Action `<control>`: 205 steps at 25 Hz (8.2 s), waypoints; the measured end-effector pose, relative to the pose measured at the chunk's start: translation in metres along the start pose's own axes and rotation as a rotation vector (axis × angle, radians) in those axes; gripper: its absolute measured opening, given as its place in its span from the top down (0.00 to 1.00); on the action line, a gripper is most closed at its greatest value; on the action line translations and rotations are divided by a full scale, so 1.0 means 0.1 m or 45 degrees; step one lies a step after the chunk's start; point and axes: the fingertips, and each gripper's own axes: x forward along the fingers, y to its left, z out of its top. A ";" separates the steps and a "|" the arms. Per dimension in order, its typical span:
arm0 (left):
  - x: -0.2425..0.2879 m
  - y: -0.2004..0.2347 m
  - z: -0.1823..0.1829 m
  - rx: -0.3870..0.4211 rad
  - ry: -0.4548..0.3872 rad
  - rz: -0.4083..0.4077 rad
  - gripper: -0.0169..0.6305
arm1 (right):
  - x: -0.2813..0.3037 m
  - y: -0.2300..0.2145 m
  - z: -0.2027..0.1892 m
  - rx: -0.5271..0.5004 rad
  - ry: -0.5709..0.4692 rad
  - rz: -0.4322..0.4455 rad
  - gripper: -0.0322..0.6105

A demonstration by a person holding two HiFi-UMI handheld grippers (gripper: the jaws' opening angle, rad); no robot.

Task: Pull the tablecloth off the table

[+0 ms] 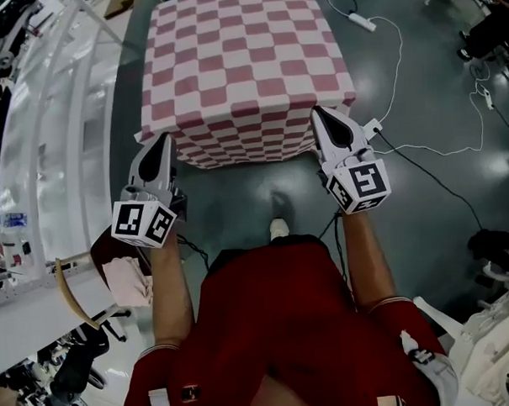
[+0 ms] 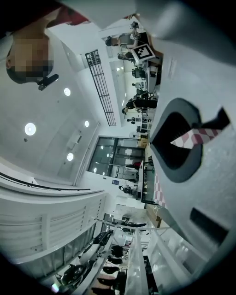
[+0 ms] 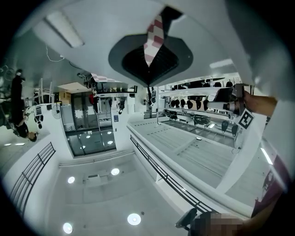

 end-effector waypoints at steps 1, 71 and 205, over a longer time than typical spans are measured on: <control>0.11 0.02 0.00 0.003 0.006 0.007 0.97 | 0.08 -0.10 -0.03 0.006 0.007 0.002 0.93; 2.80 2.74 -2.55 -0.100 1.141 0.244 0.58 | 3.03 -1.97 -2.50 0.156 1.066 -0.248 0.45; -3.66 -0.88 0.44 -0.178 -0.163 -0.179 0.96 | -2.90 2.81 0.46 0.448 -0.145 -0.057 0.94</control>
